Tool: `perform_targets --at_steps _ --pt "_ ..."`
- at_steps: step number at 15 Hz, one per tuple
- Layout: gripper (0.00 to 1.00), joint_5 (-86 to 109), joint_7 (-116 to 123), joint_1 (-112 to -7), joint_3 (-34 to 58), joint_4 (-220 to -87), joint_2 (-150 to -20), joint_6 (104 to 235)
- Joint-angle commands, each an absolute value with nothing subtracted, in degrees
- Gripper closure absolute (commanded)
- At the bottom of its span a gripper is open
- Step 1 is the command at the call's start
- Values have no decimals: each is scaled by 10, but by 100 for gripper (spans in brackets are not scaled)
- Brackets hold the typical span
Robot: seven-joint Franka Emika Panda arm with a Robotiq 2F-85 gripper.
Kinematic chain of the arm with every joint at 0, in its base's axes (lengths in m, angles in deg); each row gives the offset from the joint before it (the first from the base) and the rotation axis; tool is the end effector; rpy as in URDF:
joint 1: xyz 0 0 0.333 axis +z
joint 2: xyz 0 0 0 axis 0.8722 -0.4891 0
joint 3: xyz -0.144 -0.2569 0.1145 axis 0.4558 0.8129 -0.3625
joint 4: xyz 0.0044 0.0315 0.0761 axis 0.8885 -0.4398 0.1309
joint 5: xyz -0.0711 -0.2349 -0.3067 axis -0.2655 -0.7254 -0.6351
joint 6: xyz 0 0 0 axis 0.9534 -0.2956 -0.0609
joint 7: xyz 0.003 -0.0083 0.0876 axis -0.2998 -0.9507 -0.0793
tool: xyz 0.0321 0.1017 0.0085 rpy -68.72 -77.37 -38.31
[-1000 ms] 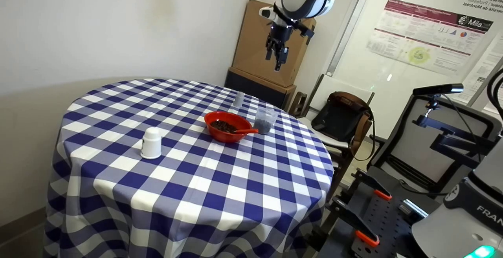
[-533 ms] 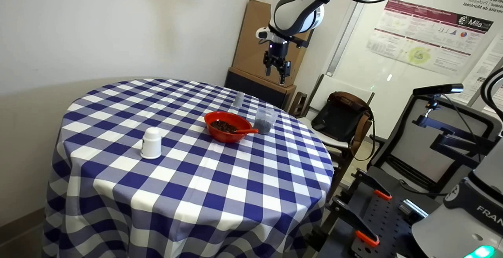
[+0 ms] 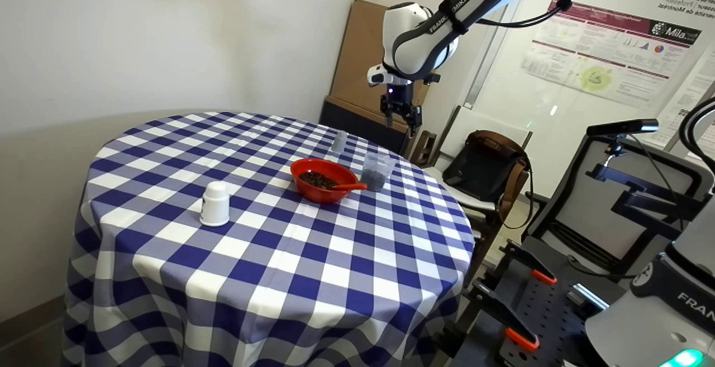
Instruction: Pour the contents of the clear jar into the red bowl
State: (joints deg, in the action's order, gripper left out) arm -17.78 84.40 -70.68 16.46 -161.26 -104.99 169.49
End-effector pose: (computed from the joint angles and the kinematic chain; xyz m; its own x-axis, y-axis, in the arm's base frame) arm 0.6323 -0.2089 0.2154 0.1100 0.8815 -0.4592 0.9907 -0.1345 -0.0208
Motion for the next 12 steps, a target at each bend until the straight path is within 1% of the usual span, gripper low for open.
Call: perform_targets --at_steps 1,12 --pt "0 -205 842 -698 169 -1637 -1051 1699" --pt "0 -241 819 -686 160 -1692 -1052 1723"
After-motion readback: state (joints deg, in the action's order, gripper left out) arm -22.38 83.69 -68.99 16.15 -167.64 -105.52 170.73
